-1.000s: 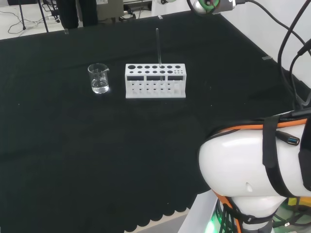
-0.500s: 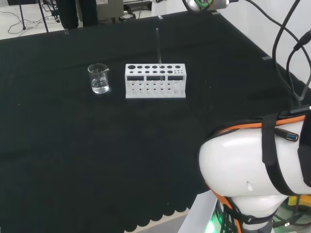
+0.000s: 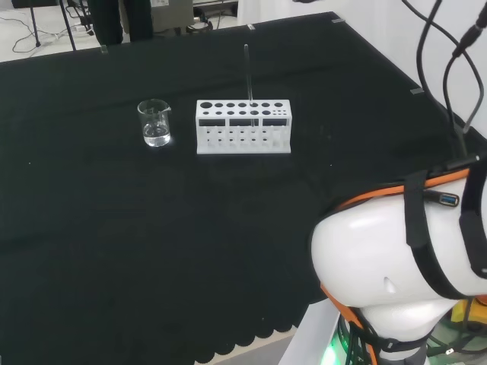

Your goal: Take the glass rod from the white test tube rack.

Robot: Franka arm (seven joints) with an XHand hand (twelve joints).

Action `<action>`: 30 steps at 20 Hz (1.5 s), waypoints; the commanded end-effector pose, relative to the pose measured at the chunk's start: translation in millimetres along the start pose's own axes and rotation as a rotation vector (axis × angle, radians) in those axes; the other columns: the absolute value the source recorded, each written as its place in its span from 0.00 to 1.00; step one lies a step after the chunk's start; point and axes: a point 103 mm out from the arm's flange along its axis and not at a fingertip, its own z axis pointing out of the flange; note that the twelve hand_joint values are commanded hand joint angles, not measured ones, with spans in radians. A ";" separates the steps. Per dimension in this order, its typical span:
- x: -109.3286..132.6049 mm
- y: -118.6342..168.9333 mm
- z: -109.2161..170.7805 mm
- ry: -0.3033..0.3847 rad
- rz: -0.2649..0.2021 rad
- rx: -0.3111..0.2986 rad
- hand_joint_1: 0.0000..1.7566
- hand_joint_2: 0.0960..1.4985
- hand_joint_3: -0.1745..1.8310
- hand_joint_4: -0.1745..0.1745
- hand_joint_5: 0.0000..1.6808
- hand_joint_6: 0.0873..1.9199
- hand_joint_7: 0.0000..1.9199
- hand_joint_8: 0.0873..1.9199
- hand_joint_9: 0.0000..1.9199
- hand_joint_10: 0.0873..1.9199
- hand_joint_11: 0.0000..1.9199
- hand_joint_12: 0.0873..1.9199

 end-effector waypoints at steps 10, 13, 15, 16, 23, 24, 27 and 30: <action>-17.3 97.5 10.3 0.032 0.034 0.011 0.36 0.52 0.36 0.11 0.05 0.00 0.00 0.35 0.07 0.45 0.00 0.71; -20.2 108.0 18.5 0.029 0.025 0.016 0.36 0.52 0.36 0.11 0.06 0.00 0.00 0.36 0.07 0.45 0.00 0.71; -24.6 114.3 22.4 0.041 0.023 0.021 0.36 0.52 0.36 0.11 0.06 0.00 0.00 0.36 0.07 0.45 0.00 0.71; -26.4 117.5 24.0 0.040 0.026 0.027 0.36 0.52 0.36 0.11 0.06 0.00 0.00 0.37 0.07 0.45 0.00 0.71; -38.4 146.3 39.5 0.039 0.029 0.033 0.36 0.52 0.36 0.09 0.09 0.00 0.00 0.40 0.10 0.46 0.00 0.74; -40.4 149.7 42.2 0.040 0.032 0.034 0.36 0.52 0.36 0.08 0.10 0.00 0.01 0.40 0.10 0.46 0.00 0.74; -44.0 159.2 50.9 0.029 0.028 0.041 0.37 0.51 0.36 0.08 0.11 0.00 0.01 0.41 0.11 0.46 0.00 0.75; -46.1 167.9 60.3 0.030 0.016 0.047 0.37 0.51 0.36 0.08 0.12 0.00 0.02 0.42 0.12 0.46 0.00 0.75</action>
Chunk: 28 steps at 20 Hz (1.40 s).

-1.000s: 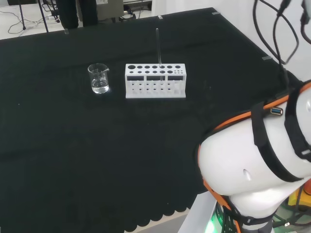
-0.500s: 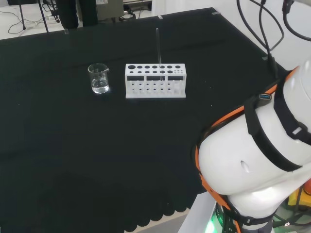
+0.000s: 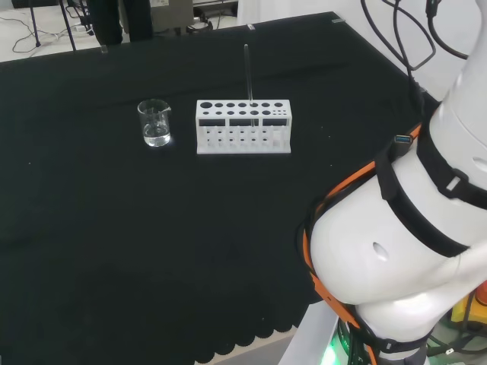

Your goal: Take the glass rod from the white test tube rack.

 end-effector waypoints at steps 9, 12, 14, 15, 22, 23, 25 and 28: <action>-17.4 42.5 39.8 -0.015 -0.005 0.027 0.39 0.50 0.36 0.07 0.15 0.00 0.04 0.43 0.14 0.46 0.01 0.75; -20.2 46.3 46.9 -0.010 -0.002 0.028 0.39 0.50 0.37 0.06 0.15 0.00 0.05 0.43 0.16 0.46 0.01 0.75; -21.8 47.8 51.6 -0.006 -0.001 0.028 0.39 0.50 0.37 0.06 0.16 0.00 0.08 0.44 0.18 0.46 0.02 0.75; -22.3 48.4 54.3 -0.006 -0.001 0.031 0.39 0.50 0.37 0.05 0.17 0.00 0.09 0.44 0.20 0.46 0.02 0.75; -15.3 46.9 76.5 -0.015 -0.014 0.071 0.40 0.50 0.38 0.03 0.21 0.00 0.13 0.45 0.28 0.44 0.07 0.74; -13.6 47.0 78.6 -0.019 -0.018 0.074 0.40 0.50 0.38 0.03 0.21 0.00 0.14 0.45 0.28 0.44 0.07 0.74; -11.2 47.8 81.9 -0.019 -0.023 0.078 0.40 0.50 0.38 0.03 0.21 0.00 0.14 0.45 0.28 0.44 0.07 0.74; -7.5 49.7 87.8 -0.023 -0.031 0.090 0.40 0.50 0.38 0.03 0.21 0.00 0.14 0.45 0.29 0.44 0.07 0.74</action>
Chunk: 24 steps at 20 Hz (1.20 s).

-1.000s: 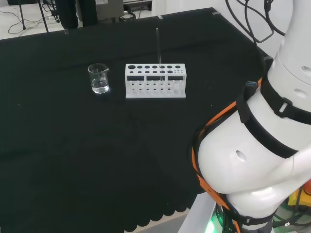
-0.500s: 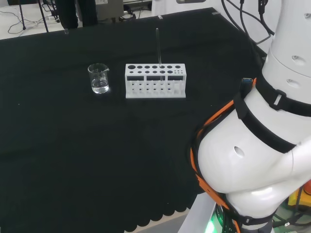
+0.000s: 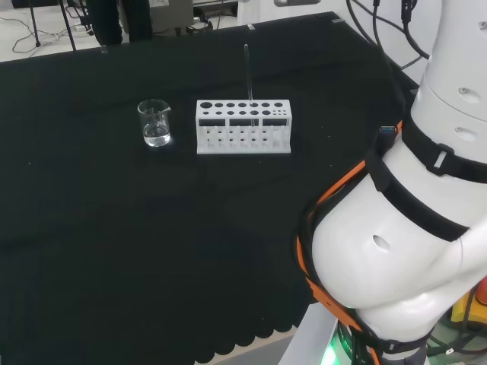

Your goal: Take the glass rod from the white test tube rack.

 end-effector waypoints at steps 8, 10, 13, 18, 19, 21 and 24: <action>9.2 9.6 46.4 -0.011 -0.029 0.079 0.40 0.50 0.38 0.02 0.21 0.00 0.17 0.46 0.31 0.44 0.08 0.74; 11.1 11.3 51.3 -0.013 -0.036 0.086 0.40 0.50 0.38 0.01 0.21 0.00 0.21 0.46 0.34 0.44 0.09 0.74; 12.3 15.2 59.2 -0.014 -0.043 0.098 0.40 0.50 0.38 0.00 0.23 0.00 0.25 0.46 0.37 0.44 0.10 0.73; 9.4 20.8 72.7 -0.007 -0.040 0.121 0.41 0.50 0.38 0.00 0.24 0.00 0.27 0.46 0.39 0.45 0.12 0.73; 8.2 22.2 76.1 -0.007 -0.040 0.125 0.41 0.50 0.38 0.00 0.25 0.00 0.27 0.46 0.39 0.45 0.13 0.73; 4.9 25.0 84.2 -0.013 -0.027 0.138 0.41 0.50 0.38 0.00 0.25 0.01 0.28 0.46 0.40 0.45 0.14 0.73; 2.0 26.3 89.6 -0.006 -0.025 0.138 0.41 0.51 0.38 0.00 0.26 0.02 0.29 0.46 0.40 0.45 0.14 0.73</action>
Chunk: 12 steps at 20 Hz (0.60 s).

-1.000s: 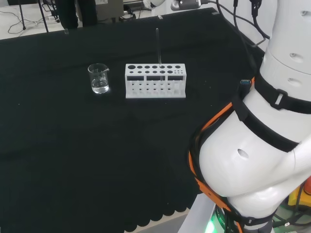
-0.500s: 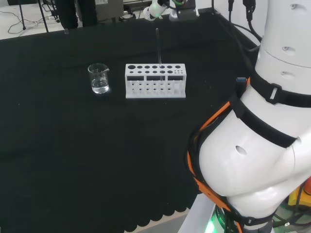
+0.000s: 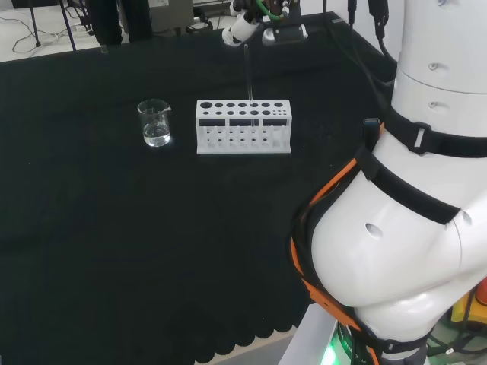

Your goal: Take the glass rod from the white test tube rack.

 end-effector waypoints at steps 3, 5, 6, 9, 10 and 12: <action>-8.4 8.3 15.6 0.017 0.003 0.015 0.41 0.51 0.38 0.00 0.26 0.02 0.30 0.47 0.41 0.45 0.15 0.73; -10.4 12.0 21.6 0.016 0.005 0.034 0.41 0.51 0.38 0.00 0.26 0.02 0.30 0.47 0.41 0.46 0.15 0.73; -10.9 13.5 24.5 0.013 0.007 0.042 0.41 0.51 0.38 0.00 0.26 0.02 0.30 0.47 0.41 0.46 0.15 0.73; -13.2 15.0 31.5 0.008 0.010 0.050 0.41 0.51 0.38 0.00 0.27 0.03 0.31 0.47 0.42 0.46 0.15 0.73; -13.5 15.3 32.7 0.007 0.009 0.051 0.41 0.51 0.38 0.00 0.27 0.03 0.32 0.47 0.42 0.46 0.15 0.73; -15.3 17.6 37.6 0.011 0.008 0.062 0.41 0.51 0.38 0.00 0.27 0.04 0.35 0.47 0.44 0.48 0.15 0.72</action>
